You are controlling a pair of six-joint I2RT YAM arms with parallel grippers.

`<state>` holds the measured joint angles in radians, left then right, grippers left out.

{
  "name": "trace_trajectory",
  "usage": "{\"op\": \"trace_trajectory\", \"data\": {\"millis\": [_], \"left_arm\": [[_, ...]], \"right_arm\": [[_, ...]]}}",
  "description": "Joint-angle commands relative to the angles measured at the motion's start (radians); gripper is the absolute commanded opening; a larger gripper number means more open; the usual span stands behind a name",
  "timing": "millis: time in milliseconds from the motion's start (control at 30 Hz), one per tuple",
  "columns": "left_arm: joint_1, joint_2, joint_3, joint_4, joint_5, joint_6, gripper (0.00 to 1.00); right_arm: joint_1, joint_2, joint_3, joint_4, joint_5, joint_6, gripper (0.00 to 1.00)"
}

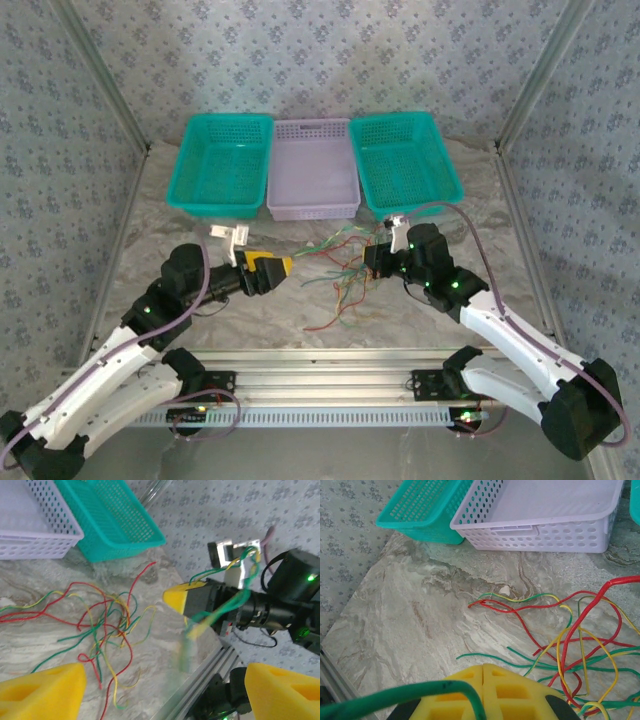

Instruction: Untangle the cables

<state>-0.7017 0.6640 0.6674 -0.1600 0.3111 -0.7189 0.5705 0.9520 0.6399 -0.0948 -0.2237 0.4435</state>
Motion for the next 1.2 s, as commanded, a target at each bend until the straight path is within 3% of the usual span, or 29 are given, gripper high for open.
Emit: {"op": "trace_trajectory", "data": {"millis": [0,267,767,833,900,967,1167], "left_arm": [[0.004,0.006,-0.013,0.091,0.024,-0.059,0.82],[0.017,-0.002,-0.037,0.157,0.045,-0.11,0.76],[0.056,0.038,-0.044,0.207,0.168,-0.148,0.48],[0.057,0.025,-0.046,0.171,0.181,-0.139,0.52],[0.057,-0.001,-0.045,0.096,0.171,-0.115,0.68],[0.056,-0.043,-0.048,0.025,0.151,-0.088,0.78],[0.057,-0.116,-0.06,-0.07,0.114,-0.041,0.82]], "right_arm": [[0.008,0.005,-0.003,0.022,-0.006,-0.017,0.0],[0.014,0.015,-0.005,0.034,-0.02,-0.017,0.0],[0.028,0.025,0.009,0.031,-0.002,-0.015,0.0],[0.023,0.026,0.017,0.016,0.032,0.008,0.0],[0.016,0.018,0.017,0.011,0.059,0.025,0.0],[0.008,0.01,0.011,0.028,0.051,0.033,0.0],[-0.004,0.015,0.021,0.038,0.003,0.049,0.0]]}}
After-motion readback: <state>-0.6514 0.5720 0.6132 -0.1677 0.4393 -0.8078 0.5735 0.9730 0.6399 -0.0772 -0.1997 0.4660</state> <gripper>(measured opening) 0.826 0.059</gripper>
